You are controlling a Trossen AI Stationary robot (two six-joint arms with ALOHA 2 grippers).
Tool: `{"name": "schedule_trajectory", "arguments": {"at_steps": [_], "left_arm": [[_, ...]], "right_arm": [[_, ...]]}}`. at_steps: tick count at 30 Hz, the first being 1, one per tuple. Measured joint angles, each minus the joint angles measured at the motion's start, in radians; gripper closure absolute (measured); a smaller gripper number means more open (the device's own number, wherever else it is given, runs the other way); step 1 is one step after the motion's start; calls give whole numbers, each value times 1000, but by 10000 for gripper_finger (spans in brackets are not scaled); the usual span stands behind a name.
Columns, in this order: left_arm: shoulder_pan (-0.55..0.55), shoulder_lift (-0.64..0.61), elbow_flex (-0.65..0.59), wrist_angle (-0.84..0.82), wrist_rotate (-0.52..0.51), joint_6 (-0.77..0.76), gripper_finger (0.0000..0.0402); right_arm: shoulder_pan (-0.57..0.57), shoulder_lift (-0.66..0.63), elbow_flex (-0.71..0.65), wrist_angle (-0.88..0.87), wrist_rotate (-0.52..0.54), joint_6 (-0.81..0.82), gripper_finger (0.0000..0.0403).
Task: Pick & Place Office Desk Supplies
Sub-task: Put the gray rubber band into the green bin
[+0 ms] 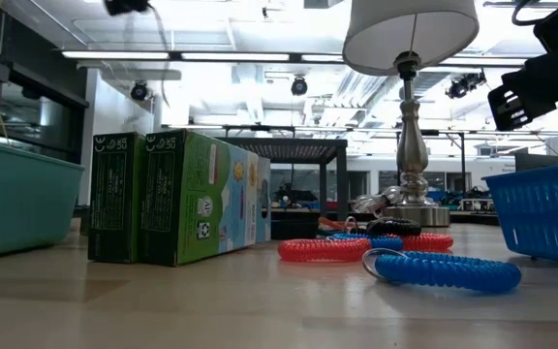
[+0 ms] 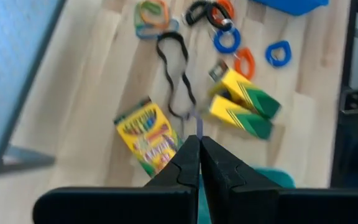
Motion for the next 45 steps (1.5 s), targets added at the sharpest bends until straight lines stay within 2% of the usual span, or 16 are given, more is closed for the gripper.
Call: {"name": "schedule_trajectory", "arguments": {"at_steps": [9, 15, 20, 24, 29, 35, 40, 45], "left_arm": [[-189, -45, 0, -85, -23, -200, 401], [-342, 9, 0, -91, -123, -330, 401], [-428, 98, 0, -112, -164, -457, 401], [-460, 183, -1, -111, -154, -532, 401], [-485, 277, -1, -68, -95, -576, 401], [-502, 366, -2, -38, -81, -609, 401], [-503, 401, -30, -9, -79, -646, 401], [-503, 403, -119, 90, -56, -678, 401]], "right_arm": [[0, 0, 0, 0, 0, 0, 309], [0, 0, 0, 0, 0, 0, 309], [0, 0, 0, 0, 0, 0, 309], [0, 0, 0, 0, 0, 0, 309], [0, 0, 0, 0, 0, 0, 309], [0, 0, 0, 0, 0, 0, 309], [0, 0, 0, 0, 0, 0, 309], [0, 0, 0, 0, 0, 0, 309]]}}
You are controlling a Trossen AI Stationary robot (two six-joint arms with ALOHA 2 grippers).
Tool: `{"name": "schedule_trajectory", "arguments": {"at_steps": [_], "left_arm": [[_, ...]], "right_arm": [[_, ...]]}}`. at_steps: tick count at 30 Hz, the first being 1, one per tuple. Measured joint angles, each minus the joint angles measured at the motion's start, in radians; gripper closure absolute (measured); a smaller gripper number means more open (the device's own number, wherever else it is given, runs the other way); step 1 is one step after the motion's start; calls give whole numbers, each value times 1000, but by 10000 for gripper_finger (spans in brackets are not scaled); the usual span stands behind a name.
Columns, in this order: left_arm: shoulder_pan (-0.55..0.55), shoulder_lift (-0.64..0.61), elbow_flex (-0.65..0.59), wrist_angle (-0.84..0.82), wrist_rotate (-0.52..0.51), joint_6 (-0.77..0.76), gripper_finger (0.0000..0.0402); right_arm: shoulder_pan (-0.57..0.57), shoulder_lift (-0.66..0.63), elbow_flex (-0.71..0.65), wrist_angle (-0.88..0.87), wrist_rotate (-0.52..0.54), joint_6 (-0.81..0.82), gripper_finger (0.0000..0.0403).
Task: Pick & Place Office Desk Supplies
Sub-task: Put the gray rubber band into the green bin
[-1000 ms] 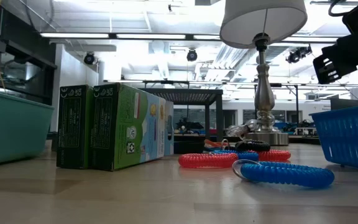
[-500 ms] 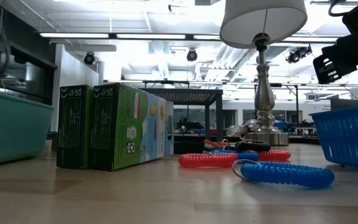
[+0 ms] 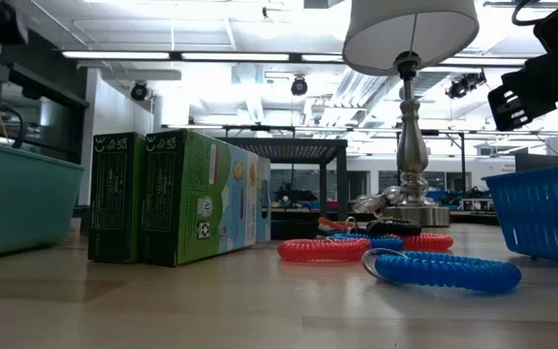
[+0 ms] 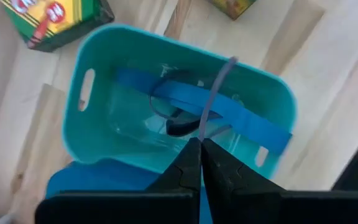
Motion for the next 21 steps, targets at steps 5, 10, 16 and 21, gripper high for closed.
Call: {"name": "schedule_trajectory", "arguments": {"at_steps": [5, 10, 16, 21], "left_arm": [[8, 0, -33, 30, 8, -8, 401], [29, -20, -33, 17, 10, -11, 388], [47, -22, -33, -12, 8, 8, 344], [49, -28, -33, -15, 8, 19, 318]], "right_arm": [[0, 0, 0, 0, 0, 0, 309], [0, 0, 0, 0, 0, 0, 309], [0, 0, 0, 0, 0, 0, 309], [0, 0, 0, 0, 0, 0, 309]]}}
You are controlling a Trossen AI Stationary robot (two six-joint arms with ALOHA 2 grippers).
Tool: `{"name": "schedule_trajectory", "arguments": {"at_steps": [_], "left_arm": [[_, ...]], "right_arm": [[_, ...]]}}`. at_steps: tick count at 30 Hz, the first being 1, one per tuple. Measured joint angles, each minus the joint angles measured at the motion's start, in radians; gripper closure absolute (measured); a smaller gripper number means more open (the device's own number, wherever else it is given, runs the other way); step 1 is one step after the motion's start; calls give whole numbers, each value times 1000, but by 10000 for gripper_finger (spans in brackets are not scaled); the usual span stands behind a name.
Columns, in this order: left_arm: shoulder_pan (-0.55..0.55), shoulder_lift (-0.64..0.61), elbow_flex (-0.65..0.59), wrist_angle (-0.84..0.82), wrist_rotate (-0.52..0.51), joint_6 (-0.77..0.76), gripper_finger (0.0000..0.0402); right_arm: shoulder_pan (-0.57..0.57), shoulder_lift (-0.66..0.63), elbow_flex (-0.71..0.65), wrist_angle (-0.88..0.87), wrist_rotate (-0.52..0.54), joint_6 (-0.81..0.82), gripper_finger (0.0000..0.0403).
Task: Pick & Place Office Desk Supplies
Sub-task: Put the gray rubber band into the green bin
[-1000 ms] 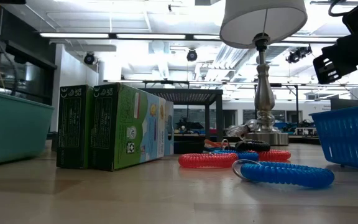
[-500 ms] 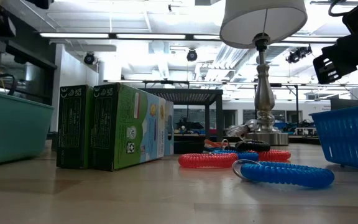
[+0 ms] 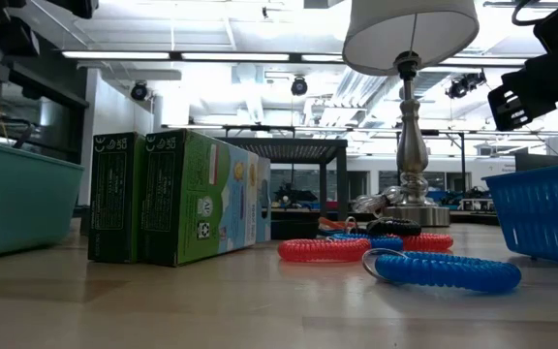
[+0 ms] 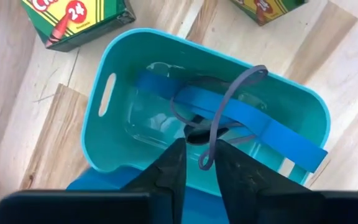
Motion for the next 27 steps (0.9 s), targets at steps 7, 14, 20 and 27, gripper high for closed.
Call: {"name": "schedule_trajectory", "arguments": {"at_steps": [7, 14, 20, 27], "left_arm": [[6, -30, 0, -8, 18, 0, 313], [6, -70, 1, -8, 21, 0, 313], [8, -80, 1, -54, 21, -3, 313], [12, -80, 1, -60, 14, -12, 313]], "right_arm": [[0, 0, 0, 0, 0, 0, 309], [0, 0, 0, 0, 0, 0, 309], [0, 0, 0, 0, 0, 0, 309], [0, 0, 0, 0, 0, 0, 309]]}}
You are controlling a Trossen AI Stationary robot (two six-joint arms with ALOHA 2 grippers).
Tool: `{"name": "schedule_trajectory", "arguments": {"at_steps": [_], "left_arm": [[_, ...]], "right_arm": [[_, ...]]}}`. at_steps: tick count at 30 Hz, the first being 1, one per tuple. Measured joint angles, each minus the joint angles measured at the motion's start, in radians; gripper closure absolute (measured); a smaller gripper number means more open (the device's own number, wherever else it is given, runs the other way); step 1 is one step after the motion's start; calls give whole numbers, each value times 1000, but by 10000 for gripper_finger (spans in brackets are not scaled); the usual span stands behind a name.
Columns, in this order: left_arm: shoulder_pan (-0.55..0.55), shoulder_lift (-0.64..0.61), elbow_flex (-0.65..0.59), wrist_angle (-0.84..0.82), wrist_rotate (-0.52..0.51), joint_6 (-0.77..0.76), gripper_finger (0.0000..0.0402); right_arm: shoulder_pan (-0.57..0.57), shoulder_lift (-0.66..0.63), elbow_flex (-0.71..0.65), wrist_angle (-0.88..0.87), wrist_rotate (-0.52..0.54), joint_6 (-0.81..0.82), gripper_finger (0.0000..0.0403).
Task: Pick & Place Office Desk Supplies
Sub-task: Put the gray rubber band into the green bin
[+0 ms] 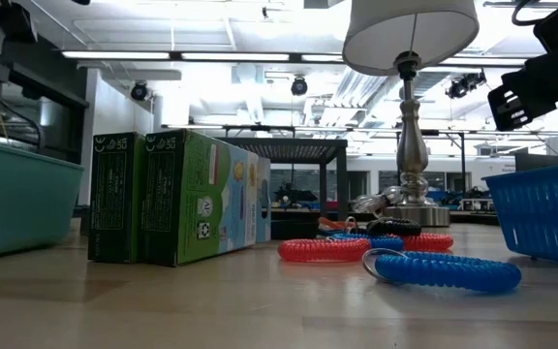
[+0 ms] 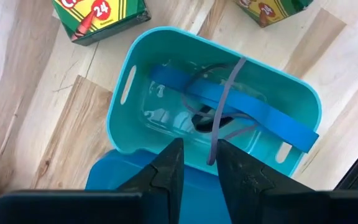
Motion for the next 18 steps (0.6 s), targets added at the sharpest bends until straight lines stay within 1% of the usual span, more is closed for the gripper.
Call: {"name": "schedule_trajectory", "arguments": {"at_steps": [6, 13, 18], "left_arm": [[0, 0, 0, 27, -1, 16, 313], [0, -7, 0, 126, 9, 73, 313], [0, -25, 0, 126, 8, 75, 313]], "right_arm": [[0, 0, 0, 0, 0, 0, 309], [0, 0, 0, 0, 0, 0, 309], [0, 0, 0, 0, 0, 0, 309]]}}
